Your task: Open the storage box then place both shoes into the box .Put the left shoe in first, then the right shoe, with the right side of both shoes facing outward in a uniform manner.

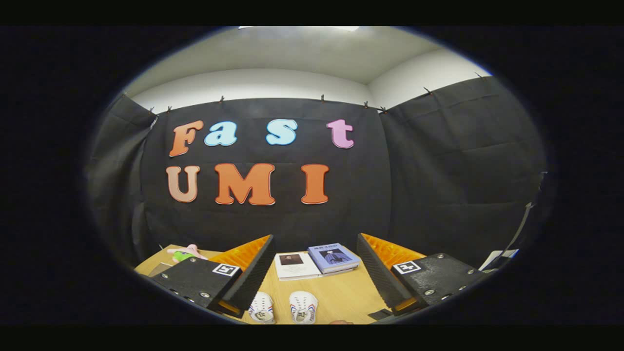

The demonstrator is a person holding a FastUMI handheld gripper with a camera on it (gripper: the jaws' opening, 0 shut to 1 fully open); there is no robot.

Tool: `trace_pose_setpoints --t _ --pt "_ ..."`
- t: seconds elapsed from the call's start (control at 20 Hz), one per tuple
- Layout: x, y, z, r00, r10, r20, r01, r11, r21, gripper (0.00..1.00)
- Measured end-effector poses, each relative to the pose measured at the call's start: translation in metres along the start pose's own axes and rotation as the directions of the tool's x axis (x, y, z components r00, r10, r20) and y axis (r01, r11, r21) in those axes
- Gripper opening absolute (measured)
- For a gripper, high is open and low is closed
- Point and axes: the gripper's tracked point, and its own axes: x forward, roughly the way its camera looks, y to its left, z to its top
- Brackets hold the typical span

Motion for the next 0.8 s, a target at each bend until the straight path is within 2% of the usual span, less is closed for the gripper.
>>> trace_pose_setpoints --t 0.1,0.2,0.35,0.6,0.8 --pt "0.003 0.003 -0.014 0.999 0.022 -0.036 -0.021 0.999 0.049 0.98" --pt "0.007 0.016 -0.024 0.995 0.083 -0.062 -0.076 0.990 0.117 0.99" --pt "0.009 0.037 -0.048 0.974 0.199 -0.104 -0.166 0.949 0.267 0.98" --pt "0.013 0.066 -0.102 0.921 0.334 -0.202 -0.214 0.864 0.456 0.98" --pt "0.011 0.091 -0.146 0.854 0.433 -0.287 -0.224 0.806 0.548 0.98"
